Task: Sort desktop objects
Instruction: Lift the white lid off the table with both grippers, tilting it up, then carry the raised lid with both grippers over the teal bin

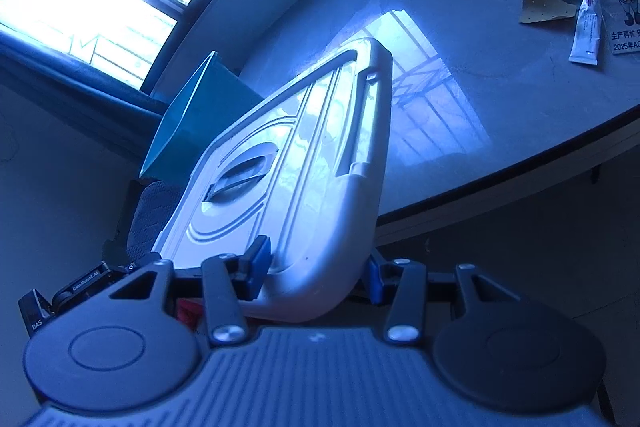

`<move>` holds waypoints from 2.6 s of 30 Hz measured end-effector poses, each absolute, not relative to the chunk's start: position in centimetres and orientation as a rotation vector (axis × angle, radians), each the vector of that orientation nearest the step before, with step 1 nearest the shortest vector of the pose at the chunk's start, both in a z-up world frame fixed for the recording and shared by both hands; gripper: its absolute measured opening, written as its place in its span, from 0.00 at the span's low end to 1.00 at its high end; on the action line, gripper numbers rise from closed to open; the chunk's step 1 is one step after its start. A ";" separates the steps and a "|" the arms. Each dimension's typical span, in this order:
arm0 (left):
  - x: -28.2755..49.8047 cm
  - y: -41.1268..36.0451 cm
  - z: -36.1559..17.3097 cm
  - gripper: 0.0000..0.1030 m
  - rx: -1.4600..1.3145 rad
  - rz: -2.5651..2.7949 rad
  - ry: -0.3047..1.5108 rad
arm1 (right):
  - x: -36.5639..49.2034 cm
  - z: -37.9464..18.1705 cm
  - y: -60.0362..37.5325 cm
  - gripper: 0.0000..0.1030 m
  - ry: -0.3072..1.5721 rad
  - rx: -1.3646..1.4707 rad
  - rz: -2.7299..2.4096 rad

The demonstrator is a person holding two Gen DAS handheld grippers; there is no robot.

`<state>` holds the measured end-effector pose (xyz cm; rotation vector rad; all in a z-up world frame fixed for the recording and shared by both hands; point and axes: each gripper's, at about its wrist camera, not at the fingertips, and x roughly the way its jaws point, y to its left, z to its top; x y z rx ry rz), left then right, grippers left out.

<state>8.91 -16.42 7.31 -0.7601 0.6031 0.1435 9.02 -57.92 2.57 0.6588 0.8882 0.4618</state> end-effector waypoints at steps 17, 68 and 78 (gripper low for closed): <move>0.4 -12.1 8.2 0.41 -0.779 0.165 0.539 | 4.9 3.5 -53.4 0.47 0.867 0.636 0.513; -15.4 12.1 11.6 0.41 -0.815 0.224 0.415 | -5.7 6.7 -31.4 0.47 0.821 0.560 0.619; -12.5 14.7 12.1 0.41 -0.815 0.224 0.414 | -5.4 7.1 -30.5 0.47 0.817 0.556 0.627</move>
